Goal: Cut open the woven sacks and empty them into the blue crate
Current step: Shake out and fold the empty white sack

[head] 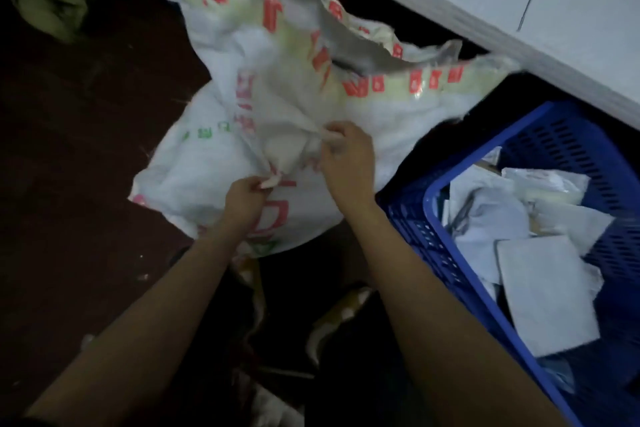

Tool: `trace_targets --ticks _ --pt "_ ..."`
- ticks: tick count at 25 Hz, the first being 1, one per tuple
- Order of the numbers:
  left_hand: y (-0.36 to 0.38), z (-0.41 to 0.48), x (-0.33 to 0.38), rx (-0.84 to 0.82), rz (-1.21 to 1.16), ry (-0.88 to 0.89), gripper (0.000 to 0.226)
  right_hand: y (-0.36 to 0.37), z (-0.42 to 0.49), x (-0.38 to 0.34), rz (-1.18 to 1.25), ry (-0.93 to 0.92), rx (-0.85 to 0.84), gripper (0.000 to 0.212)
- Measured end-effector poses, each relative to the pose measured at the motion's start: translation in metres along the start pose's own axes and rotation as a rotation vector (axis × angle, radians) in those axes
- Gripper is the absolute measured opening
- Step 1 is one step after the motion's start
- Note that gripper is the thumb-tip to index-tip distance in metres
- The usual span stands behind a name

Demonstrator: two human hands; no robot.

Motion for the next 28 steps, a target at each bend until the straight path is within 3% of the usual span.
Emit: trace_targets --ticks 2,4,6,7,9,13,15,19,21,25,26,28 --pt "-0.012 -0.026 0.028 -0.034 0.01 0.002 0.022 -0.027 -0.017 0.002 0.115 0.32 0.111 0.027" --pt "-0.022 -0.042 0.048 -0.01 -0.037 -0.003 0.021 -0.042 -0.029 0.011 0.369 0.79 0.159 0.034" --pt "-0.03 -0.063 0.065 -0.002 -0.104 -0.016 0.015 -0.042 -0.04 0.01 0.759 1.166 -0.137 0.062" --pt "-0.033 -0.074 0.068 0.001 -0.146 -0.028 0.011 -0.042 -0.045 0.004 0.913 1.22 -0.306 0.076" --pt "-0.04 -0.09 0.063 0.015 -0.235 -0.057 0.016 -0.046 -0.049 -0.006 1.143 1.178 -0.475 0.086" --pt "-0.056 -0.117 0.062 -0.004 -0.24 -0.116 0.019 -0.063 -0.056 -0.025 1.453 1.13 -0.417 0.071" --pt "-0.062 -0.127 0.071 -0.022 -0.256 -0.116 0.02 -0.075 -0.058 -0.035 1.387 1.109 -0.416 0.072" --pt "-0.059 -0.152 0.088 -0.035 -0.485 -0.188 0.016 -0.091 -0.067 -0.047 1.05 1.149 -0.349 0.009" --pt "-0.063 -0.164 0.103 -0.055 -0.576 -0.231 0.017 -0.097 -0.073 -0.053 1.031 1.16 -0.311 0.023" --pt "-0.077 -0.166 0.119 -0.026 -0.661 -0.404 0.019 -0.11 -0.072 -0.063 0.991 1.188 -0.329 0.073" --pt "-0.079 -0.167 0.12 -0.016 -0.669 -0.442 0.019 -0.112 -0.071 -0.068 0.94 1.197 -0.353 0.071" --pt "-0.079 -0.172 0.123 -0.025 -0.691 -0.497 0.029 -0.112 -0.072 -0.071 0.834 1.151 -0.341 0.048"
Point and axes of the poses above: each hand's wrist, its own z-axis towards the middle knuckle, its own y-axis out of the palm, x = y × z, the point moved 2 cm from there along z, towards the middle knuckle, and after that the axes turned 15 degrees about y, right-handed, at the moved point
